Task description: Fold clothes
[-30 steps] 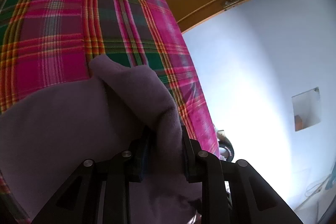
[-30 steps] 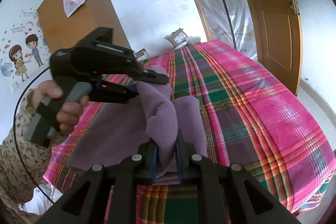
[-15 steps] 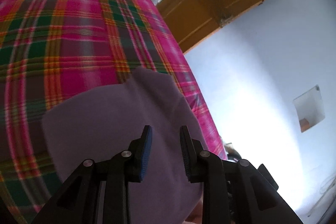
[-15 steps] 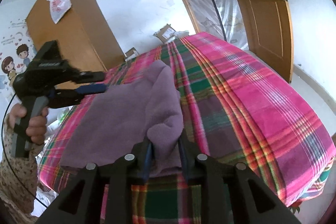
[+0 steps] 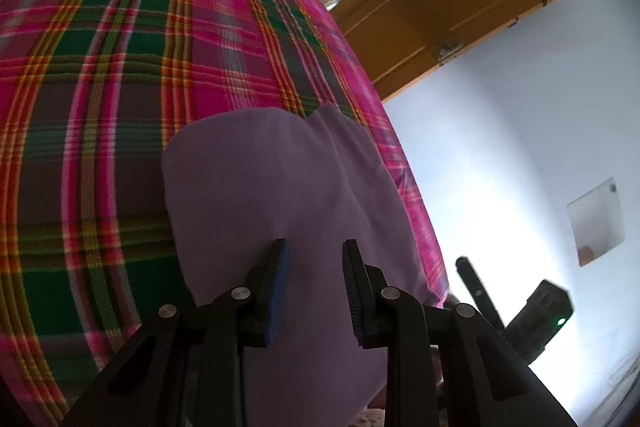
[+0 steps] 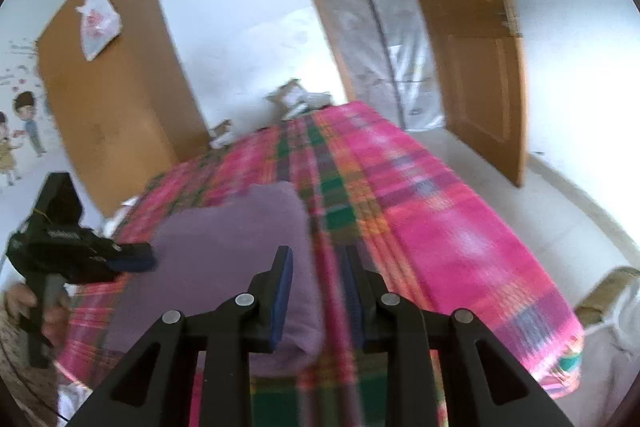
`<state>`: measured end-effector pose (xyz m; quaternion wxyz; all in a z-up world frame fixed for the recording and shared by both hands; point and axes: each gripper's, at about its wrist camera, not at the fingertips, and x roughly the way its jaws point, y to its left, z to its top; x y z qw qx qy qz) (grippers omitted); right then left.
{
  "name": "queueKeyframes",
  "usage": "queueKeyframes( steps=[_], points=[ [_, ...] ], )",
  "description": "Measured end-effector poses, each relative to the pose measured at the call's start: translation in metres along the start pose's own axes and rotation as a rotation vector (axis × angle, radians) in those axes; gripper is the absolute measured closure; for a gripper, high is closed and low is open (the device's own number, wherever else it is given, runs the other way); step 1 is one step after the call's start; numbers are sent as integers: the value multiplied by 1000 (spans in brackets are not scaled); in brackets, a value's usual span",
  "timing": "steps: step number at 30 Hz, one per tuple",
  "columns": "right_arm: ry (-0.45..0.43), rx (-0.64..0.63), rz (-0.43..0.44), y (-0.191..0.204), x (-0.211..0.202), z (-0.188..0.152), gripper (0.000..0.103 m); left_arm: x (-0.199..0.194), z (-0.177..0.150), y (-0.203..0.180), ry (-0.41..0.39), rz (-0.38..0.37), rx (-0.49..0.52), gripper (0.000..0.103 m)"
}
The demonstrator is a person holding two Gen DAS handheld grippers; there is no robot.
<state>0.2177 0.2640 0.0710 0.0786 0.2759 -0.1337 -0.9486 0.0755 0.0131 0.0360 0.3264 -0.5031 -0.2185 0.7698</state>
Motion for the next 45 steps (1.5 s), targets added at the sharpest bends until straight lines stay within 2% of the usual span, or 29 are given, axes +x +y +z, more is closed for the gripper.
queueKeyframes(
  steps=[2,6,17,20,25,29,33,35,40,41,43,45],
  points=[
    [20,-32,49,9,8,4,77,-1,-4,1,3,10,14,75],
    [122,-108,50,20,25,-14,77,-4,-15,2,-2,6,15,75],
    [231,-79,8,-4,9,-46,77,-22,-42,10,-20,-16,-16,75],
    [227,-98,-11,-6,5,-39,77,-27,-47,11,-23,-10,-21,75],
    [146,-116,31,5,4,-19,77,-34,-56,10,-23,0,-16,75],
    [204,-135,38,11,23,-26,76,-38,-70,12,-18,-4,-23,75],
    [233,-104,34,-2,19,-38,76,-40,-85,17,5,0,-36,75],
    [255,-95,26,-8,17,-38,74,-40,-91,20,23,-1,-43,71],
    [241,-67,57,-18,12,-25,73,-46,-92,23,33,-20,-49,70],
    [239,-48,77,-22,14,-19,73,-47,-92,23,34,-30,-47,70],
    [243,-2,118,-30,21,-8,63,-50,-90,24,35,-45,-45,70],
    [258,50,157,-39,33,2,54,-52,-87,32,34,-96,-74,68]
  ],
)
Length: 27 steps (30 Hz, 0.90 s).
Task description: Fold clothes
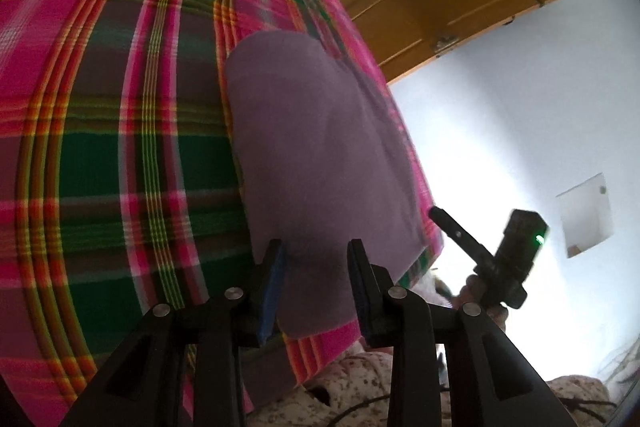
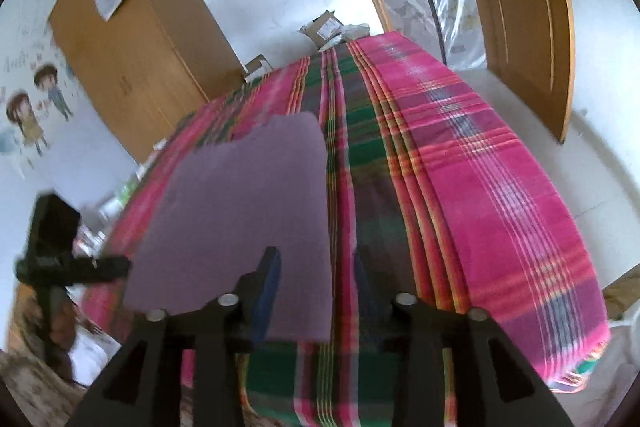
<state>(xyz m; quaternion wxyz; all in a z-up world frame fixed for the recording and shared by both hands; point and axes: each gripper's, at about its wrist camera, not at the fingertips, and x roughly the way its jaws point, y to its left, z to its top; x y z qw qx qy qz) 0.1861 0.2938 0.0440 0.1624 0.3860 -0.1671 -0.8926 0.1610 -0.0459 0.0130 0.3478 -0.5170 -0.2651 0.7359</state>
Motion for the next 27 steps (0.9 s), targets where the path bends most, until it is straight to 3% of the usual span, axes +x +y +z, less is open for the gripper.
queueKeyframes(
  steps=[1,2,3,8,12,27],
  points=[
    [12,21,11,-5,5,6,51,-1,3,6,0,-16,-35,65],
    [23,40,19,-10,10,11,50,-1,5,11,-3,-21,-54,54],
    [32,55,26,-13,16,16,47,-1,7,13,-4,-32,-61,52],
    [139,100,131,-32,47,32,42,3,16,23,27,-91,-102,52],
    [212,54,173,-33,68,42,40,3,16,32,52,-68,-134,52],
    [366,17,427,-26,114,66,31,2,13,42,136,-151,-154,51]
  ],
)
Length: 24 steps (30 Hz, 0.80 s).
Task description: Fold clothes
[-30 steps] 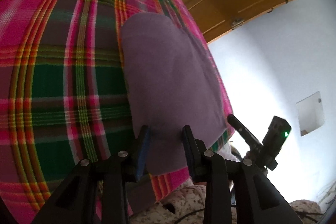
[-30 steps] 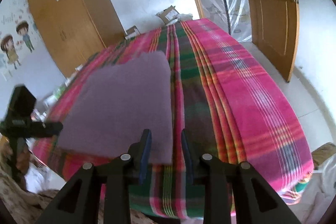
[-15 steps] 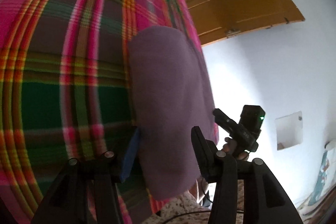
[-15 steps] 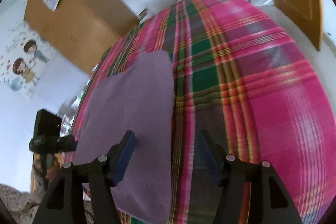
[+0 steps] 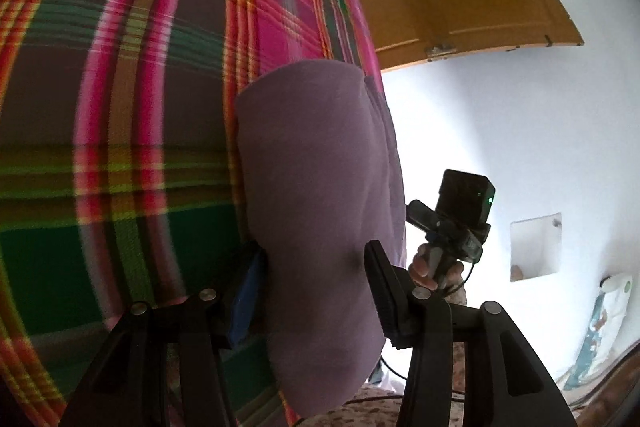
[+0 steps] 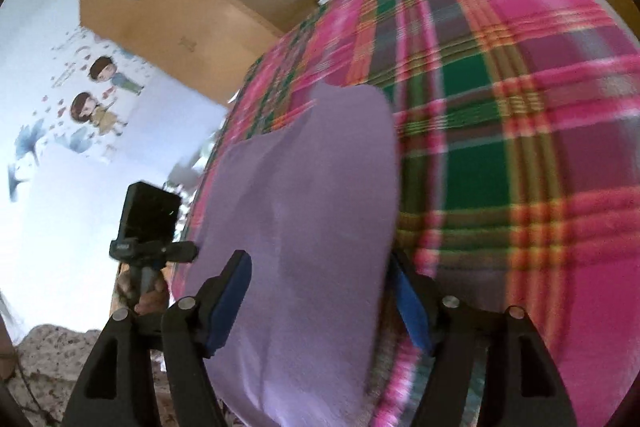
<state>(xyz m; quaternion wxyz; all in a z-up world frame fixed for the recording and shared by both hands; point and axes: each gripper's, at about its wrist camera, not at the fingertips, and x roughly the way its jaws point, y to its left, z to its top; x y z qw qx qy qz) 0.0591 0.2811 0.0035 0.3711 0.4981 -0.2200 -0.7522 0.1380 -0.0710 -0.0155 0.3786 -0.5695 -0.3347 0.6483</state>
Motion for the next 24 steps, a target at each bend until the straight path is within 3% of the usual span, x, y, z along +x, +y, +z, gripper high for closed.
queueKeyframes(
  steps=[3,7,11,14,16,24],
  points=[
    [8,-21,11,3,0,-4,28,4,-1,0,10,-13,3,51],
    [2,-16,11,1,-2,-8,32,5,8,3,6,-31,-25,52],
    [-5,7,-1,0,-5,-11,36,6,8,0,-12,20,-32,54],
    [-21,20,-20,0,-6,-11,46,10,7,-5,-32,32,-30,56],
    [-37,38,-46,-3,-8,-13,63,12,11,-13,-40,32,-33,59],
    [-71,22,-106,-2,-13,-19,70,17,6,-23,-60,44,-20,60]
  ],
)
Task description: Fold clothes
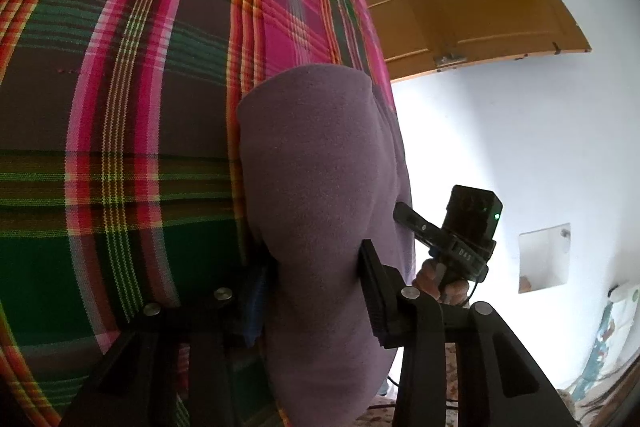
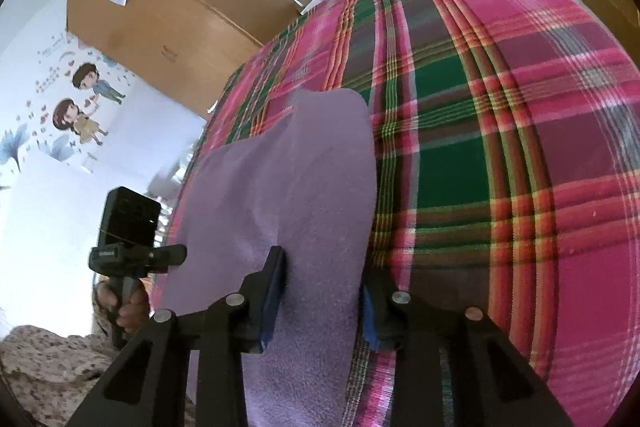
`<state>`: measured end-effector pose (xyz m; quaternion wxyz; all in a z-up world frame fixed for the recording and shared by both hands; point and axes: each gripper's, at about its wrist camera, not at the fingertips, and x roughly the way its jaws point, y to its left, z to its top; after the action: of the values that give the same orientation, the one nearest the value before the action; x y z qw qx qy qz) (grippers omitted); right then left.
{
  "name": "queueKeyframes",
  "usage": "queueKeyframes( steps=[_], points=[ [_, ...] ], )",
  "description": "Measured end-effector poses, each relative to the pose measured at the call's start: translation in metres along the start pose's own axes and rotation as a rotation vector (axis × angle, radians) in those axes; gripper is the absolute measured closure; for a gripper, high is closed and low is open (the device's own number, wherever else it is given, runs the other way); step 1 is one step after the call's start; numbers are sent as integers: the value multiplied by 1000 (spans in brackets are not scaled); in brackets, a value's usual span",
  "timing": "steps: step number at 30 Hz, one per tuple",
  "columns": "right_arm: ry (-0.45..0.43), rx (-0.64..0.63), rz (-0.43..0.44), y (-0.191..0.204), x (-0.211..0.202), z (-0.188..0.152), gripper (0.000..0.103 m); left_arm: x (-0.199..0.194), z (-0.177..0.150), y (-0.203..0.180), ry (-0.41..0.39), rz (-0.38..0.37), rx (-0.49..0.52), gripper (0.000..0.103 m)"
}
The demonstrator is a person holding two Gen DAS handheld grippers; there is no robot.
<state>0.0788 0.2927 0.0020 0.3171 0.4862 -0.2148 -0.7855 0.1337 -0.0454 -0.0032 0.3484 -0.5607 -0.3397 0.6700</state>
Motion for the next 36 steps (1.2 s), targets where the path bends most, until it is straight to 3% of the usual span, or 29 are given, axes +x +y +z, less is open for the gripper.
queueKeyframes(
  steps=[10,15,19,24,36],
  points=[
    [-37,54,46,1,7,-2,80,10,1,-5,-6,4,-29,62],
    [-67,114,113,1,2,-2,81,-4,6,-3,-31,-20,-47,64],
    [-85,80,114,17,-2,2,82,-15,12,-10,-67,-28,-28,67],
    [-102,29,141,42,4,20,82,-37,25,-17,-130,-29,-10,67],
    [-47,16,189,72,74,83,82,-97,87,-4,-263,29,-25,67]
  ],
)
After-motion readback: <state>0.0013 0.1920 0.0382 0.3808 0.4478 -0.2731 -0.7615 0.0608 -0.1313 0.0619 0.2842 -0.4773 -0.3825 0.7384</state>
